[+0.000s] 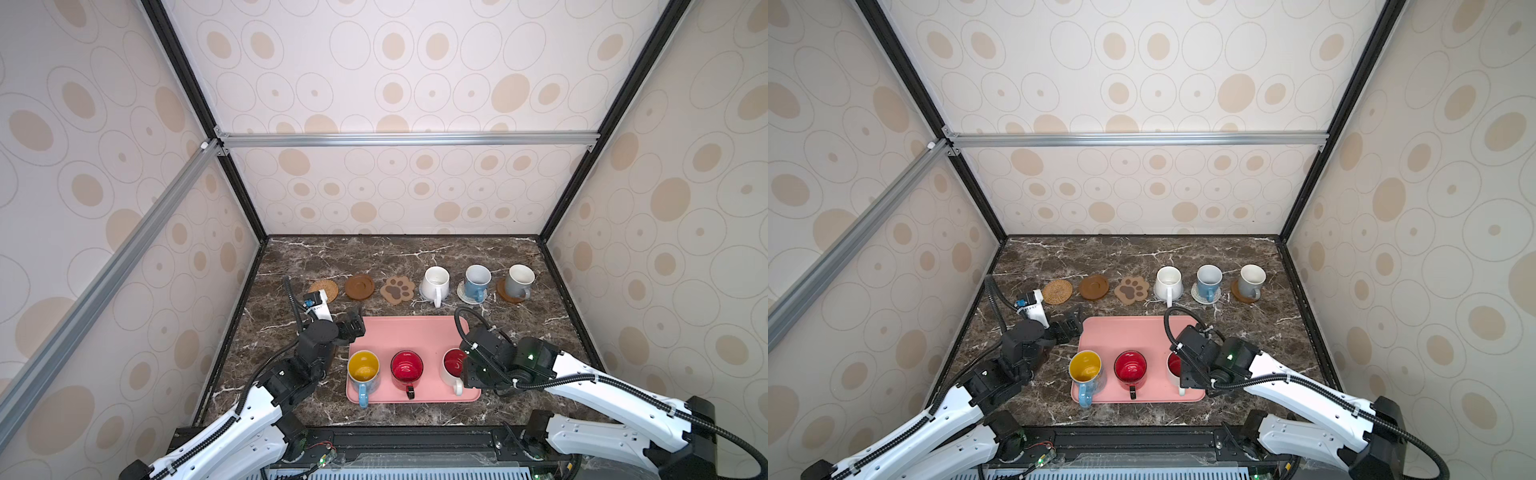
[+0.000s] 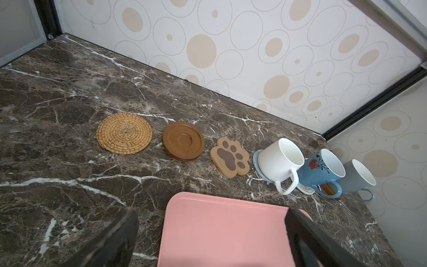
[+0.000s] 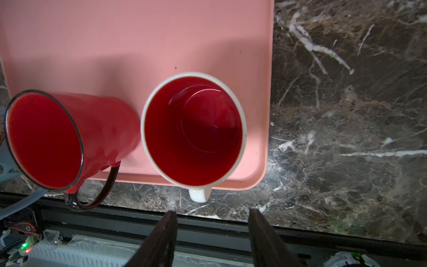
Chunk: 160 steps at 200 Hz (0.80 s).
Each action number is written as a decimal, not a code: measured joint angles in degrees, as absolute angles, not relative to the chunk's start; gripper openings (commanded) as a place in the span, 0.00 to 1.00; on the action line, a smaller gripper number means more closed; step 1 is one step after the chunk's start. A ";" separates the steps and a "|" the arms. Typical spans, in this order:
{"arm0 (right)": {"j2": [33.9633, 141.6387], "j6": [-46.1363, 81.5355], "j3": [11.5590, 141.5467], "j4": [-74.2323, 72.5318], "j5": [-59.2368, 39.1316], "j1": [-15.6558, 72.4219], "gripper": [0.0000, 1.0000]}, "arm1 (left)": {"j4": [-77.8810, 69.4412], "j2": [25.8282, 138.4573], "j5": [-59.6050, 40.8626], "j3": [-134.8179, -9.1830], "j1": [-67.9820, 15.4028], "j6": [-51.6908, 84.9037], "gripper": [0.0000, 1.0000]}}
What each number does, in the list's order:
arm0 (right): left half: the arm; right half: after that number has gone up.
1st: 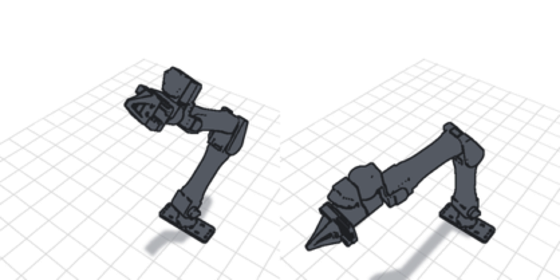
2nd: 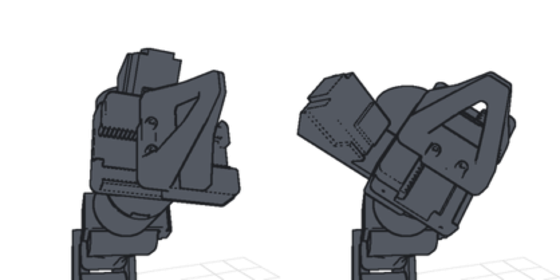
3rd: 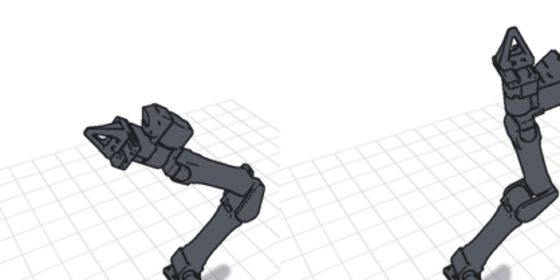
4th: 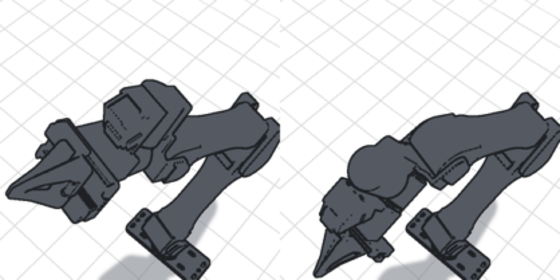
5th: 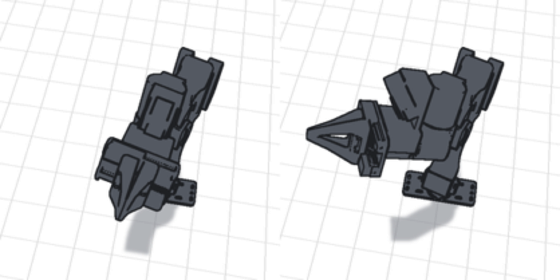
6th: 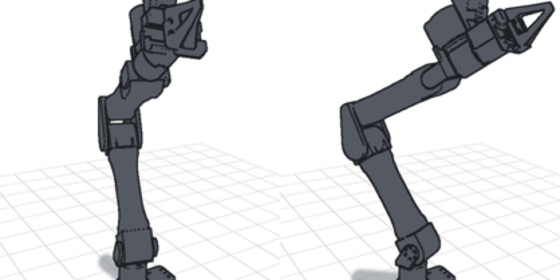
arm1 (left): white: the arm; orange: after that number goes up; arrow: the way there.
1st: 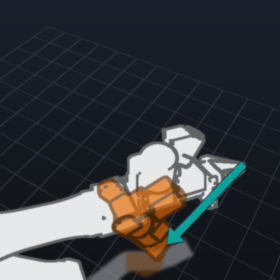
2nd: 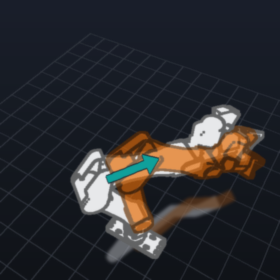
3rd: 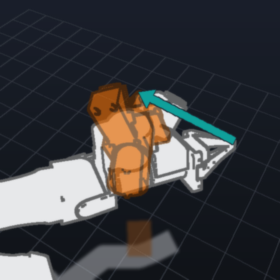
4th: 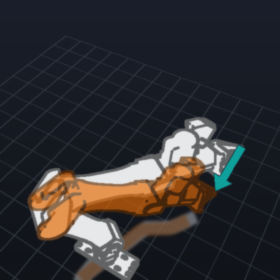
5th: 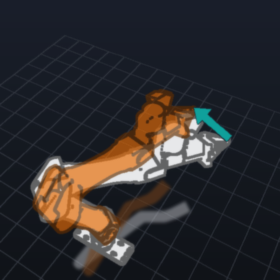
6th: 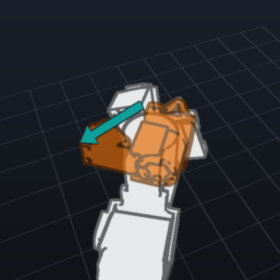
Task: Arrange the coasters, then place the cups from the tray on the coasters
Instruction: 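Move the right gripper over the red-inside white mug on the tray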
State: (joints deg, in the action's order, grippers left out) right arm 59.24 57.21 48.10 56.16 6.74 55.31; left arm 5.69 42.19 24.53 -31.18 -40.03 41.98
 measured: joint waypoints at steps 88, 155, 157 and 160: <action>64.05 60.05 48.01 53.63 7.73 59.27 0.54 | 5.67 41.43 23.00 -29.34 -39.20 42.89 1.00; 66.67 61.63 45.10 50.98 7.75 60.40 0.52 | 5.69 40.97 21.96 -28.93 -38.92 43.81 1.00; 66.76 61.69 45.04 50.92 7.77 60.42 0.52 | 5.69 40.97 21.96 -28.91 -38.92 43.83 1.00; 66.85 61.73 44.97 50.87 7.77 60.42 0.52 | 5.69 40.97 21.93 -28.91 -38.89 43.88 1.00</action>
